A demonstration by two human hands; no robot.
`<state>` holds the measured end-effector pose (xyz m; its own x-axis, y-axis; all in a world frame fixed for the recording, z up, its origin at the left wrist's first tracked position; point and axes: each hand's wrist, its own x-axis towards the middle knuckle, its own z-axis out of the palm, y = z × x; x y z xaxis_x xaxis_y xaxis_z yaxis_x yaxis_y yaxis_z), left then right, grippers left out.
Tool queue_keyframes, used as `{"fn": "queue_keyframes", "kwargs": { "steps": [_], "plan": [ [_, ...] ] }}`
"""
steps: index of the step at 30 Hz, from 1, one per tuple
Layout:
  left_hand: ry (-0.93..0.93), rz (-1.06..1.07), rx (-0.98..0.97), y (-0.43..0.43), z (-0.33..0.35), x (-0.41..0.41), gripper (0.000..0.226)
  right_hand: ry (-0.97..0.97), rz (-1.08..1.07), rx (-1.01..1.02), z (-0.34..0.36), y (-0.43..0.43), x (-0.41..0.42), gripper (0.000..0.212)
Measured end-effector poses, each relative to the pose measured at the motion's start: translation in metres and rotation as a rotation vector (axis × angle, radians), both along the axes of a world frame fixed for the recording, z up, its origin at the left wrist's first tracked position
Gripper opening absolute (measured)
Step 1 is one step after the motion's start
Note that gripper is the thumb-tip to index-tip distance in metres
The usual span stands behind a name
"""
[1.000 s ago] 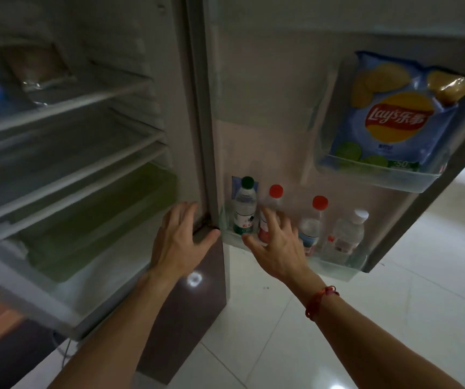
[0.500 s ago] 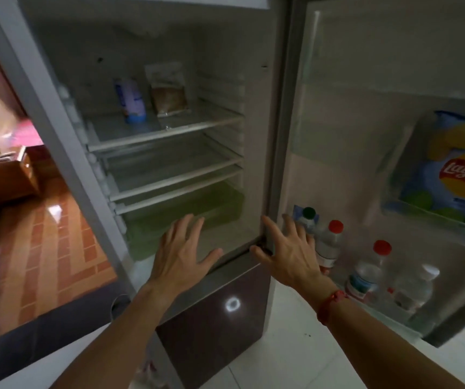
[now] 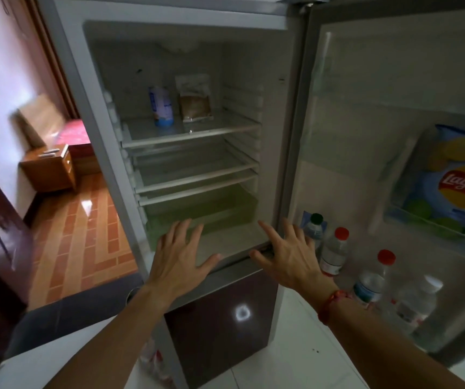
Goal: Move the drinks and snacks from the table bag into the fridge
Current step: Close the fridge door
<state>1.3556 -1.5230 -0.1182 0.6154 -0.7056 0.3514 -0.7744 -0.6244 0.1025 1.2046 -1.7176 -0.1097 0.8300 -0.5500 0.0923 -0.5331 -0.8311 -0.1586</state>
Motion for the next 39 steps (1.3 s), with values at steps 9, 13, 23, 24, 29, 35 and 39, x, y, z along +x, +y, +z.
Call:
{"fn": "queue_keyframes", "kwargs": {
  "steps": [9,13,23,24,29,35,39],
  "plan": [
    [0.001,-0.015,-0.041,0.047,0.005,-0.030,0.084,-0.010,0.011,-0.061,0.013,0.045,-0.023,0.080],
    [-0.009,-0.041,-0.058,0.079,0.006,-0.043,0.082,-0.016,0.003,-0.096,0.014,0.079,-0.036,0.080],
    [-0.016,-0.114,-0.087,0.146,0.013,-0.093,0.083,-0.046,-0.077,-0.099,0.019,0.164,-0.107,0.079],
    [-0.017,-0.121,-0.087,0.150,0.014,-0.099,0.083,-0.046,-0.090,-0.098,0.021,0.169,-0.114,0.079],
    [-0.011,-0.147,-0.077,0.158,0.017,-0.124,0.085,-0.054,-0.151,-0.097,0.024,0.180,-0.149,0.081],
    [-0.001,-0.166,-0.073,0.152,0.023,-0.146,0.086,-0.088,-0.169,-0.124,0.026,0.173,-0.170,0.081],
    [0.009,-0.183,-0.071,0.136,0.029,-0.157,0.087,-0.106,-0.175,-0.117,0.031,0.164,-0.185,0.081]
  ]
}}
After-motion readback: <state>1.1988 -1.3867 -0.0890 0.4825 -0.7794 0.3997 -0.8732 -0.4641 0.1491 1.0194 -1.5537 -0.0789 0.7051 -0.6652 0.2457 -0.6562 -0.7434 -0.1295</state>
